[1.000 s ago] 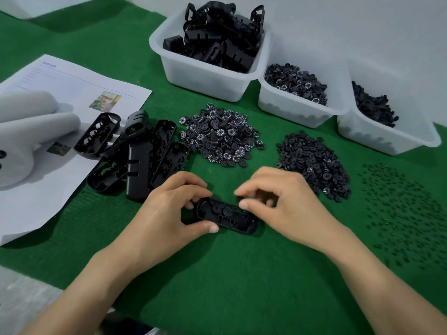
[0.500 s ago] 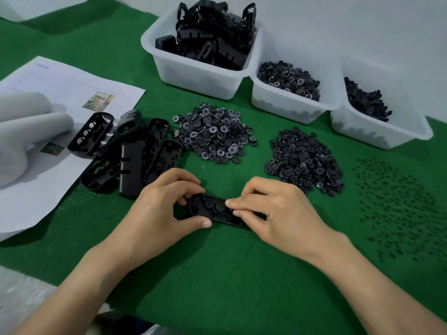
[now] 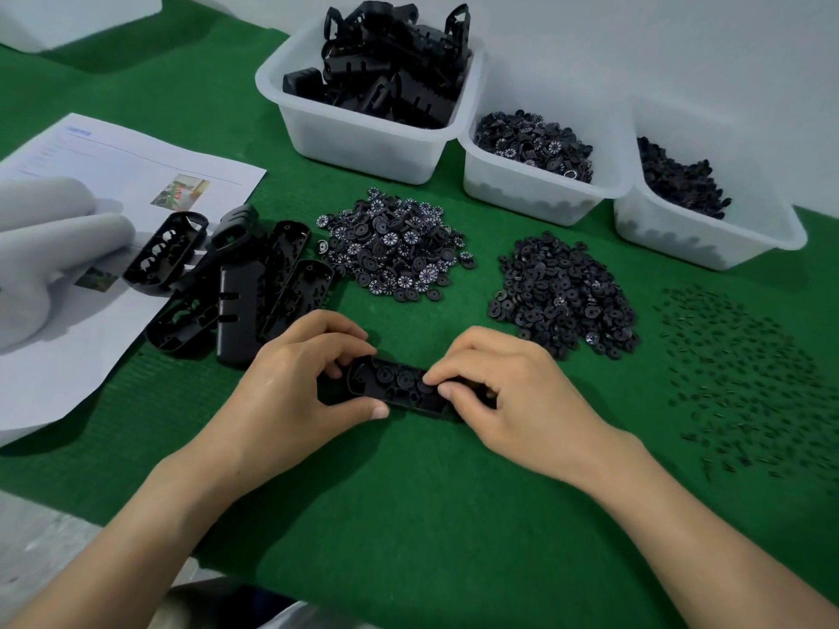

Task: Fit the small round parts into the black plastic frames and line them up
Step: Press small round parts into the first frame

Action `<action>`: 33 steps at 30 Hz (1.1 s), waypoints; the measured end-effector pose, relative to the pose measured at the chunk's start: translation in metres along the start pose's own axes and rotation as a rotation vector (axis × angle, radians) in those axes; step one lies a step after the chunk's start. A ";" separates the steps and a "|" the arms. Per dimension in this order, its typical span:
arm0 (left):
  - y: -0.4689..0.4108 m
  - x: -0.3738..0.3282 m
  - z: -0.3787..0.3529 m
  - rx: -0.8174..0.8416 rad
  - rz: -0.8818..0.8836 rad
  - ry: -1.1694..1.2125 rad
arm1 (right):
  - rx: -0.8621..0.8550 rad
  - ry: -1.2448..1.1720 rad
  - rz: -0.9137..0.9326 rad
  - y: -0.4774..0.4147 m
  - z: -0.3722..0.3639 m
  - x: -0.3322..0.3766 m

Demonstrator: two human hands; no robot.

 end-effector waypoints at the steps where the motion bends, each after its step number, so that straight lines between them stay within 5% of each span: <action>1: 0.000 -0.001 0.000 0.001 0.000 -0.005 | -0.003 0.005 0.001 0.001 0.000 0.000; 7: -0.004 -0.015 -0.019 0.039 -0.031 -0.047 | -0.261 -0.077 -0.262 0.018 0.033 -0.031; 12: -0.009 -0.039 -0.054 0.103 -0.082 -0.020 | -0.223 -0.015 -0.492 0.038 0.049 -0.066; 23: -0.019 -0.050 -0.073 0.130 -0.063 0.065 | -0.033 0.161 -0.341 0.031 0.032 -0.063; 33: -0.020 -0.046 -0.072 0.128 -0.045 0.084 | -0.063 0.131 -0.344 0.023 0.025 -0.061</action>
Point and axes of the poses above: each hand's wrist, its own y-axis away from the middle knuckle, its own z-axis out of the back of the hand, x = y × z, the point moved 2 cm from there along -y, towards the middle knuckle, and after that the axes turned 8 degrees about y, right-handed, at the moved point
